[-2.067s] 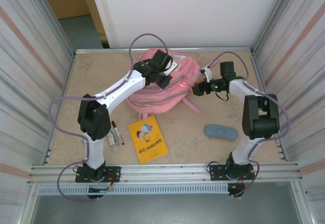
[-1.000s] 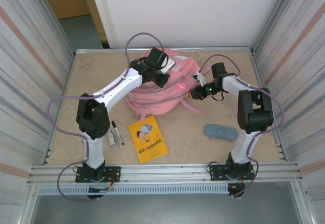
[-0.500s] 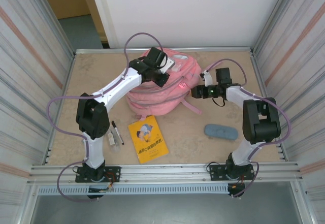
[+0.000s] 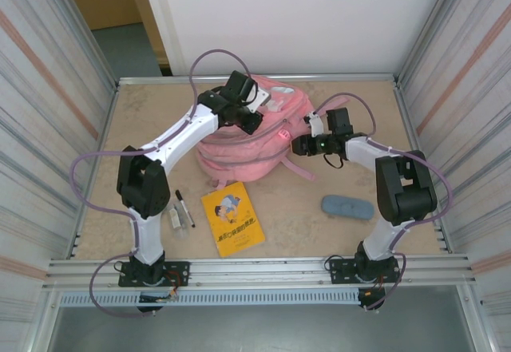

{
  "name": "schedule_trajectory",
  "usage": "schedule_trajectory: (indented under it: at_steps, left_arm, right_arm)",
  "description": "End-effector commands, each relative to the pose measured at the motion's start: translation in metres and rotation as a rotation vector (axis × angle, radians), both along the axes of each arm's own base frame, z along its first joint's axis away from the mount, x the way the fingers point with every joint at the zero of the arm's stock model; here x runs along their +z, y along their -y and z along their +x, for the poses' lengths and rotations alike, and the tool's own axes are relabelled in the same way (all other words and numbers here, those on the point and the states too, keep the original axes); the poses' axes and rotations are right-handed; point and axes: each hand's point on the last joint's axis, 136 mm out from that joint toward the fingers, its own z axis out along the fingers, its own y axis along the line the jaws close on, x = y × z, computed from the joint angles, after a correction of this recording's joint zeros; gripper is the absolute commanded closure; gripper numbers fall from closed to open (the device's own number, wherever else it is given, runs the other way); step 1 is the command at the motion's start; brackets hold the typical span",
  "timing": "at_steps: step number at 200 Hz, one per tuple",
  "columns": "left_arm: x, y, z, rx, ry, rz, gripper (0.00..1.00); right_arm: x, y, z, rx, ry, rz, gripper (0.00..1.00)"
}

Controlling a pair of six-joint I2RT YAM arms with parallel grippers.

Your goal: Pack books, pencil case, and school supplies into a backpack

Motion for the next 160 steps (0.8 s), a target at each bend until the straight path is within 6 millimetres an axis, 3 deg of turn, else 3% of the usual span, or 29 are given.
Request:
schedule_trajectory:
  at_steps: [1,54,83,116,160]
  left_arm:
    - [0.072,0.003,0.001,-0.011,0.139,-0.129,1.00]
    - [0.070,0.002,-0.002,-0.020,0.131,-0.129,1.00]
    - [0.070,0.000,-0.001,-0.021,0.137,-0.128,1.00]
    - [0.069,-0.001,-0.003,-0.021,0.128,-0.136,1.00]
    - [0.062,-0.003,0.001,-0.002,0.124,-0.131,1.00]
  right_arm:
    - [-0.011,-0.005,-0.007,0.021,0.001,-0.019,0.62]
    - [-0.009,-0.017,-0.011,0.086,0.026,-0.037,0.61]
    - [-0.019,-0.025,-0.012,0.107,0.016,-0.102,0.64]
    - [-0.019,-0.026,-0.011,0.104,0.025,-0.118,0.79]
    - [-0.008,-0.022,-0.017,0.097,0.031,-0.086,0.86]
